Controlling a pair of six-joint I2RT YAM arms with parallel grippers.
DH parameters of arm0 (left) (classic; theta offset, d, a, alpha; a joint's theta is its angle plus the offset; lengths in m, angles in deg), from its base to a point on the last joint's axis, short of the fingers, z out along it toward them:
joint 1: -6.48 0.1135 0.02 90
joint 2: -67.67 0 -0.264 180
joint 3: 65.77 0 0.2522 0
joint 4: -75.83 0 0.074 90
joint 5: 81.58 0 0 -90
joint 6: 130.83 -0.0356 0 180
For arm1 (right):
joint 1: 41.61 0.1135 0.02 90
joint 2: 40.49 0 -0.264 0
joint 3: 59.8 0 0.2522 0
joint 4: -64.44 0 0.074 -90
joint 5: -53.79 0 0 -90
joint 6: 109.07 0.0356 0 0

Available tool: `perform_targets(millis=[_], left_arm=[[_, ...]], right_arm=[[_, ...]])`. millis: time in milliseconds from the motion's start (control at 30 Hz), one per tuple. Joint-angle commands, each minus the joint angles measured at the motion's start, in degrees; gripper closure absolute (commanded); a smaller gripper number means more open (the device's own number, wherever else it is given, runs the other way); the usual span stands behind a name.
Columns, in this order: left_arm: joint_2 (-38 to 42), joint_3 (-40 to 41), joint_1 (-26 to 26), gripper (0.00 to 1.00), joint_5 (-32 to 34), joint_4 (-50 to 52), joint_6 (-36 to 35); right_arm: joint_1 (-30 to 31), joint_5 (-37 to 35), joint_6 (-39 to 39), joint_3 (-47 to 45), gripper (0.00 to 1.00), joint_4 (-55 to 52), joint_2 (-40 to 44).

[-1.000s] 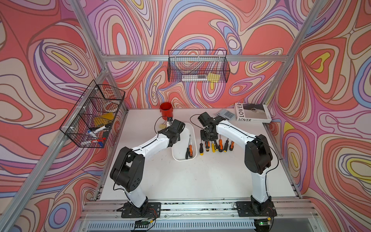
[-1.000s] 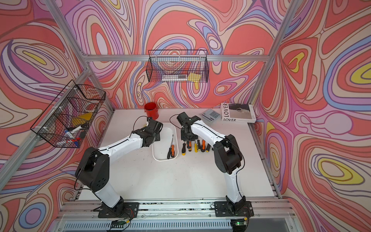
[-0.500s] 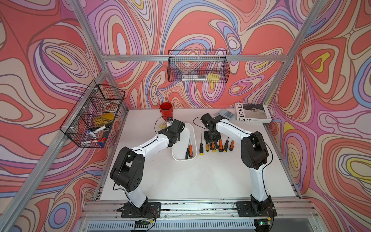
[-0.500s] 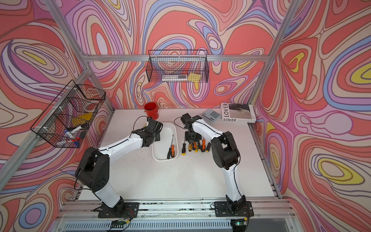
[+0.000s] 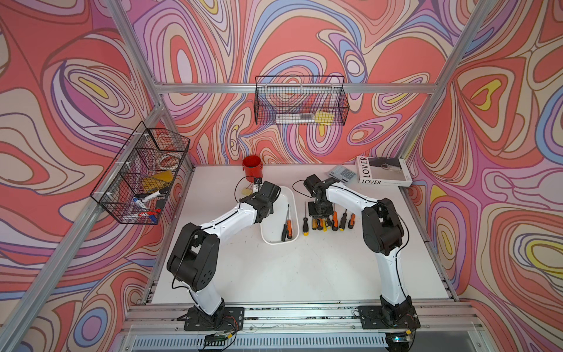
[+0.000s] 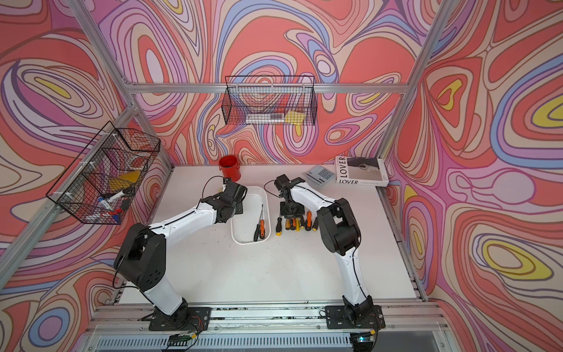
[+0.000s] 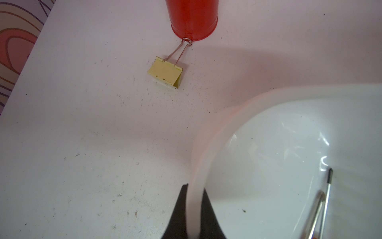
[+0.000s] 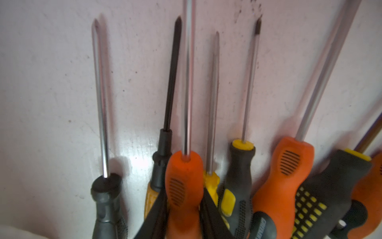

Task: Take out the screwdriver from the storage box
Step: Place the screwdriver at the center of the board.

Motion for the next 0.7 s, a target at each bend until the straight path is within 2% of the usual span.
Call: perform_targets(millis=[0,133,333,433,667], left_arm=[[1.0,0.7,0.3,1.00,1.0,1.4,-0.5],[1.2,0.6,0.2,1.00,1.7,1.6,-0.3],[1.3,0.6,0.3,1.00,1.6,1.6,-0.5],[1.2,0.6,0.3,1.00,1.5,1.6,-0.5],[1.1,0.4,0.3,1.00,1.6,1.7,-0.1]], right_arm=[[-0.3,0.1,0.9,-0.8,0.58,1.1,-1.3],[-0.3,-0.5,1.2,-0.9,0.47,1.0,-0.9],[-0.3,-1.5,1.6,-1.4,0.42,1.3,0.6],[-0.3,-2.2,2.0,-2.0,0.38,2.1,3.2],[0.0,-0.5,1.4,-5.4,0.21,6.4,14.1]])
